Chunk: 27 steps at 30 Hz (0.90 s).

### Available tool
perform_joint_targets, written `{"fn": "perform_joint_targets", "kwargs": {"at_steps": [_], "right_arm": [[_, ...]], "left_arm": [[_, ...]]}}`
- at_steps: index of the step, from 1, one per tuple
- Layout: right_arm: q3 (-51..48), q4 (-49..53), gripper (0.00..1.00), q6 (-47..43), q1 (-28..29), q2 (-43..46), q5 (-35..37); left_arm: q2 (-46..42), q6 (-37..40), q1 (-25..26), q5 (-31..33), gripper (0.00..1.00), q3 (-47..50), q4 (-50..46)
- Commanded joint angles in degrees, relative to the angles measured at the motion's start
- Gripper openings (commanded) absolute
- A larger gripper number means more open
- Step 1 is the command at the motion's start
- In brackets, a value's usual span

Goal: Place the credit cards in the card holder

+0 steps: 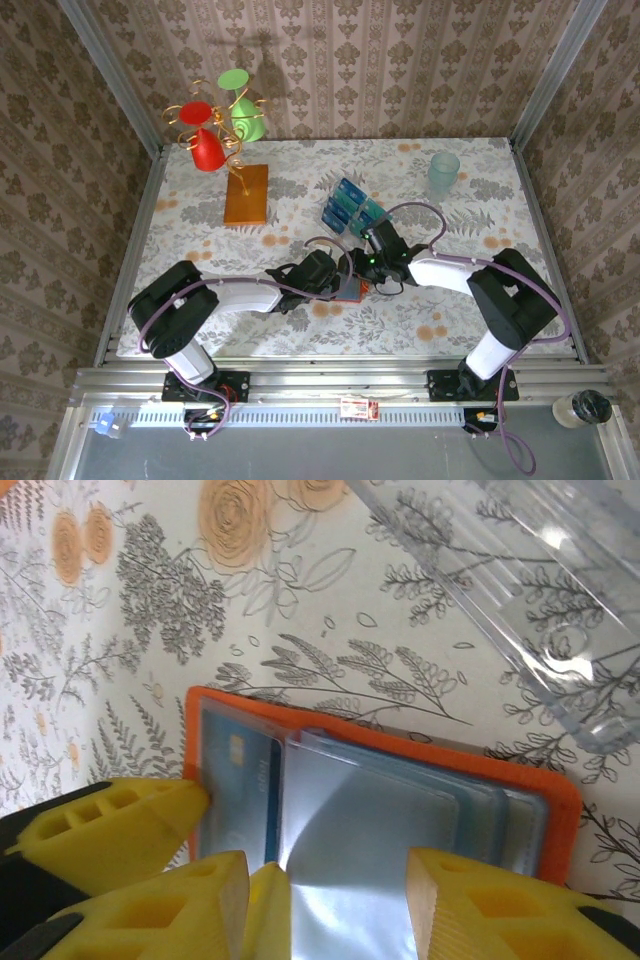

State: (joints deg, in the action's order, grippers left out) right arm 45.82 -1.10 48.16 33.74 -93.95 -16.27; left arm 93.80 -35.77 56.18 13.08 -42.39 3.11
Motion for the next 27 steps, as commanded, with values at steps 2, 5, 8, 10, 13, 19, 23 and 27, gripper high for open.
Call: {"fn": "perform_joint_targets", "kwargs": {"at_steps": [2, 5, 8, 10, 13, 19, 23, 27], "right_arm": [[-1.6, -0.1, 0.49, 0.7, -0.2, -0.4, 1.8], [-2.0, -0.3, 0.52, 0.8, -0.2, 0.0, 1.9], [-2.5, -0.6, 0.54, 0.8, -0.2, 0.8, 2.2], [-2.9, -0.7, 0.54, 1.0, -0.2, 1.6, 2.6], [-3.3, -0.3, 0.54, 1.1, -0.2, 2.5, 3.3], [-3.9, -0.6, 0.54, 1.2, -0.2, 3.3, 3.6], [-4.1, -0.8, 0.54, 1.5, -0.2, 2.7, 3.5], [-4.2, -1.3, 0.55, 1.7, -0.2, 1.8, 3.1]], "left_arm": [[1.6, -0.3, 0.0, -0.9, 0.59, 1.3, -2.3], [1.7, -0.3, 0.0, -1.0, 0.59, 1.3, -2.3], [1.7, -0.3, 0.0, -1.1, 0.59, 1.3, -2.2], [1.8, -0.4, 0.0, -1.1, 0.59, 1.3, -2.1], [1.8, -0.4, 0.0, -1.2, 0.59, 1.3, -2.1], [1.8, -0.4, 0.0, -1.2, 0.59, 1.3, -2.1], [1.8, -0.4, 0.0, -1.2, 0.59, 1.3, -2.1], [1.9, -0.4, 0.0, -1.2, 0.59, 1.3, -2.1]]}}
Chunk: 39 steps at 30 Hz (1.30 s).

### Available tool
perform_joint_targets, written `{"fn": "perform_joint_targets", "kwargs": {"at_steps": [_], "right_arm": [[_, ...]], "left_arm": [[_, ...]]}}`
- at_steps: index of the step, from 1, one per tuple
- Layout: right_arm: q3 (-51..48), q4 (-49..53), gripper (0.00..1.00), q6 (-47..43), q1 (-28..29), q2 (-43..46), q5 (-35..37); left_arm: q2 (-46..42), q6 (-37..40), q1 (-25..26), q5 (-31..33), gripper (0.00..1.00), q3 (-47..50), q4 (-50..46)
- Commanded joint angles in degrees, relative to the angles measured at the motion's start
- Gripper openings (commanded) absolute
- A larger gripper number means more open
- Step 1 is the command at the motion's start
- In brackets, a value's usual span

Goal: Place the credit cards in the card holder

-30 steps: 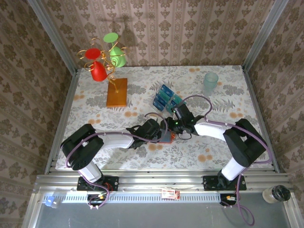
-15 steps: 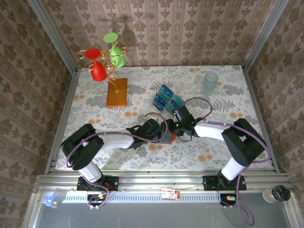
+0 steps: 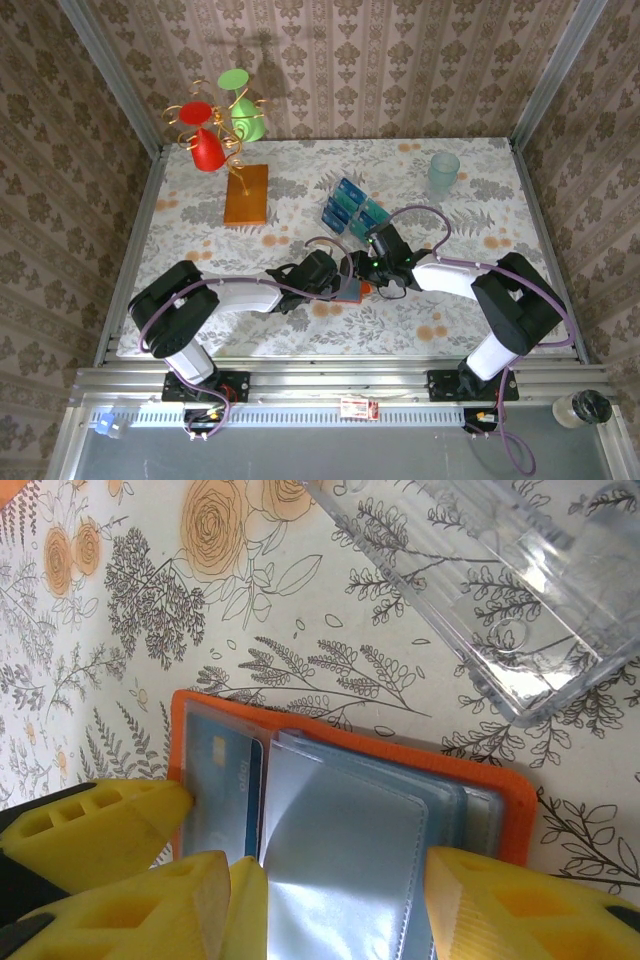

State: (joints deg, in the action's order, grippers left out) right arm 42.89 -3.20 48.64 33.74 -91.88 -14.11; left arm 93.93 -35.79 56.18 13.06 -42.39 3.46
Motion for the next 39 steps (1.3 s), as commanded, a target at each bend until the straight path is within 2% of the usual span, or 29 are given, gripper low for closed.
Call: {"fn": "perform_joint_targets", "kwargs": {"at_steps": [1, 11, 22, 30, 39], "right_arm": [[-1.2, 0.6, 0.55, 1.3, -0.2, -0.7, 0.7], [-1.0, -2.7, 0.54, 1.6, -1.0, -3.0, -3.5], [0.2, -1.6, 0.52, 0.3, -1.2, -0.5, -6.5], [2.6, 1.7, 0.53, -0.2, -0.8, 1.4, -7.1], [4.8, 3.1, 0.56, 1.5, 1.7, 0.7, -6.1]], "left_arm": [[1.7, -0.3, 0.0, -1.2, 0.59, 1.3, -2.4], [1.7, -0.3, 0.0, -1.2, 0.59, 1.3, -2.4], [-0.3, 0.3, -0.1, -1.1, 0.6, 0.3, -3.7], [-7.3, 1.3, -1.2, -0.4, 0.65, -0.6, -5.4], [-19.3, 0.4, -5.5, 0.3, 0.68, 4.8, -6.6]]}}
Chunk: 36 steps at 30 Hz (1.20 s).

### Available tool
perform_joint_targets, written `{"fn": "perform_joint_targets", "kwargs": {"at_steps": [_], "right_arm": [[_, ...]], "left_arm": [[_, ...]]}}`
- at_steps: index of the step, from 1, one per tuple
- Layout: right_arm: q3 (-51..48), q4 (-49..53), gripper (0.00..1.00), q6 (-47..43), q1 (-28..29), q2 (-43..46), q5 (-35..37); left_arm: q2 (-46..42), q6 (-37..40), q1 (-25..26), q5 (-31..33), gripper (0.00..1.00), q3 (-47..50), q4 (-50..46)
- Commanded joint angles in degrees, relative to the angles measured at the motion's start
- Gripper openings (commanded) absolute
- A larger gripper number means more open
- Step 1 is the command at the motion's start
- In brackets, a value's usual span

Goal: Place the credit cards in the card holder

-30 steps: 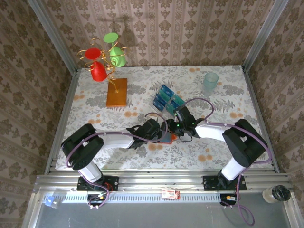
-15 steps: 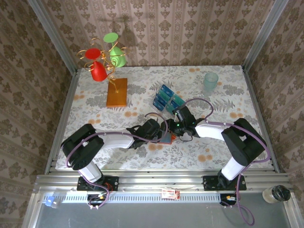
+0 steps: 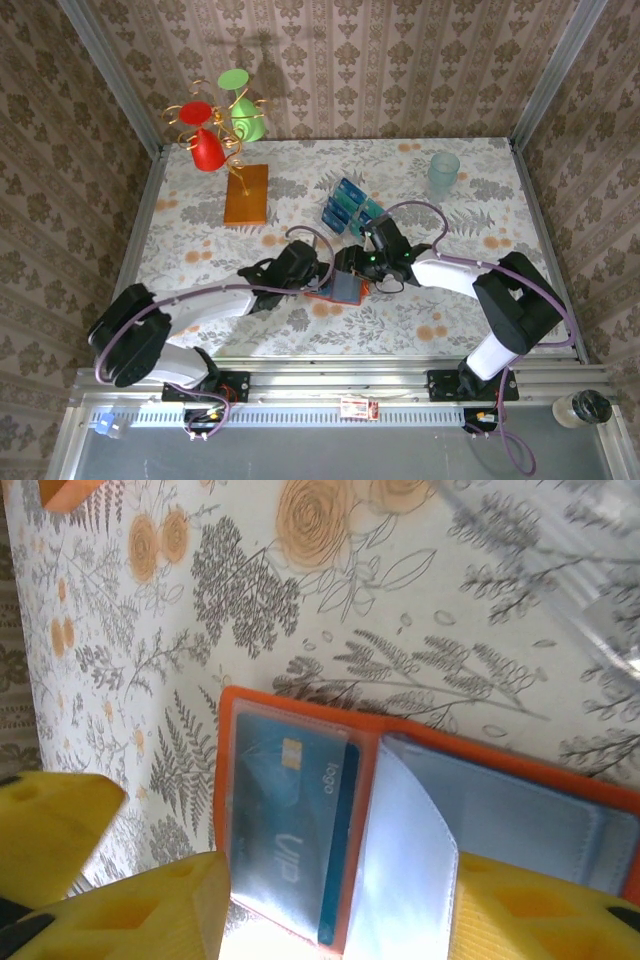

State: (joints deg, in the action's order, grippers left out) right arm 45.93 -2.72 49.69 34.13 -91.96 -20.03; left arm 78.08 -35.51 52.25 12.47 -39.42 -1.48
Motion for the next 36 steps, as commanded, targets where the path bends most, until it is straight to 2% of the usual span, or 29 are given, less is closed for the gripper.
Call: {"fn": "perform_joint_targets", "kwargs": {"at_steps": [1, 9, 20, 26, 36], "right_arm": [[2.2, 2.9, 0.58, 0.7, 1.9, 0.7, 0.4], [6.2, 3.2, 0.61, 2.4, 5.3, -3.1, 2.2], [12.8, 4.7, 0.62, -0.2, 7.5, -12.1, 2.3], [12.7, 3.8, 0.62, -1.0, 7.5, -13.3, 0.7], [11.6, 5.9, 0.61, -4.3, 6.5, -8.8, 1.2]], "left_arm": [[-4.9, 0.1, -2.3, 0.8, 0.68, 2.7, -1.9], [-13.8, -0.2, -7.8, -0.6, 0.68, 8.5, -3.8], [-20.2, -0.3, -10.9, -1.7, 0.68, 12.3, -5.9], [-20.5, -0.2, -11.6, -1.7, 0.68, 13.3, -6.0], [-17.6, -0.1, -11.7, -2.6, 0.69, 12.8, -4.4]]}}
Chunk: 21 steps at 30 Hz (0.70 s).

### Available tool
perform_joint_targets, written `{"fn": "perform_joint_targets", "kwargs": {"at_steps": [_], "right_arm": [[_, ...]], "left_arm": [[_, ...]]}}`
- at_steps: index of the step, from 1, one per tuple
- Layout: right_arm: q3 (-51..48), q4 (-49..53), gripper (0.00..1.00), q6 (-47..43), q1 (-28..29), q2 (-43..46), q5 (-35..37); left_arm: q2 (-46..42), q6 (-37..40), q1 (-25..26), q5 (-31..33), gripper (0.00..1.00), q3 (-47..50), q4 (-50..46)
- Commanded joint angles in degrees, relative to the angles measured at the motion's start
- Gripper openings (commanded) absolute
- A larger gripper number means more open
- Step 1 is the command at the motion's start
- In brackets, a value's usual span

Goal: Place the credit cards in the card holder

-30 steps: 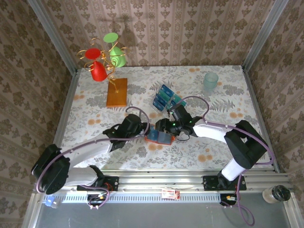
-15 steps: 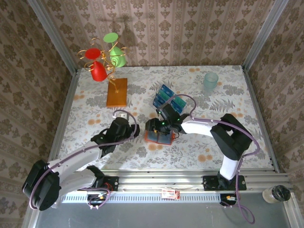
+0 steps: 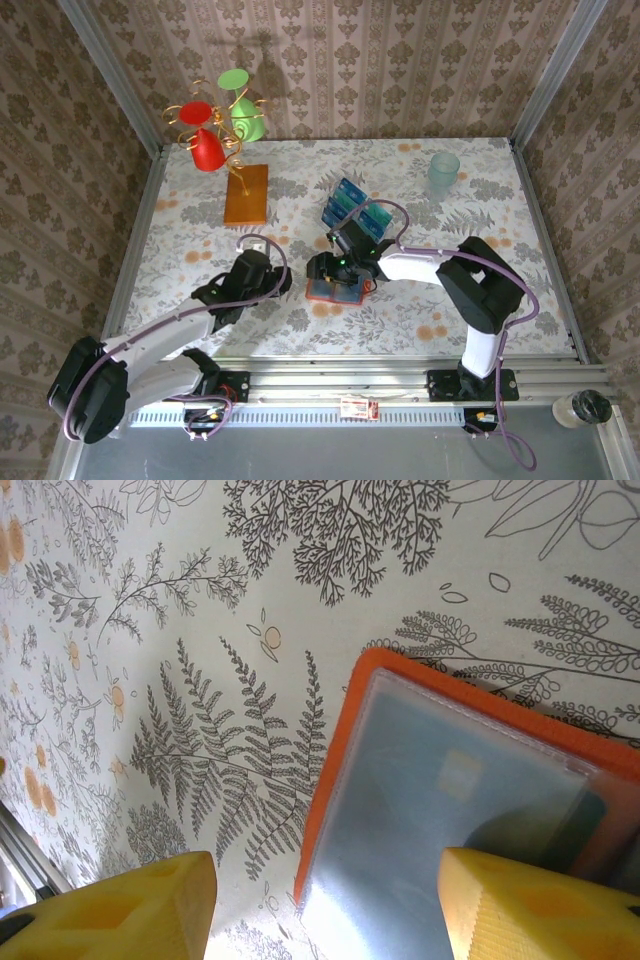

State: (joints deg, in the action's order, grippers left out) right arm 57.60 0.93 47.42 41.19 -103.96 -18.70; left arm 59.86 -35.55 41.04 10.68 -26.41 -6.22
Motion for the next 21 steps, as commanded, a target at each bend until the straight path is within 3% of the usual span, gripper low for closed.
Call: {"fn": "perform_joint_targets", "kwargs": {"at_steps": [1, 13, 21], "right_arm": [[-0.7, 2.2, 0.6, -1.9, -0.8, 3.8, 0.0], [-7.2, 0.0, 0.56, -1.4, -3.9, 7.0, 1.6], [-4.9, -0.5, 0.41, -2.9, -4.5, 2.7, -0.9]], "left_arm": [[0.8, 0.0, -0.5, -0.8, 0.69, -0.4, 0.3], [2.0, -0.2, -0.2, -1.7, 0.7, -1.1, 1.0], [2.5, -0.5, 0.5, -1.9, 0.7, -1.4, 1.3]]}}
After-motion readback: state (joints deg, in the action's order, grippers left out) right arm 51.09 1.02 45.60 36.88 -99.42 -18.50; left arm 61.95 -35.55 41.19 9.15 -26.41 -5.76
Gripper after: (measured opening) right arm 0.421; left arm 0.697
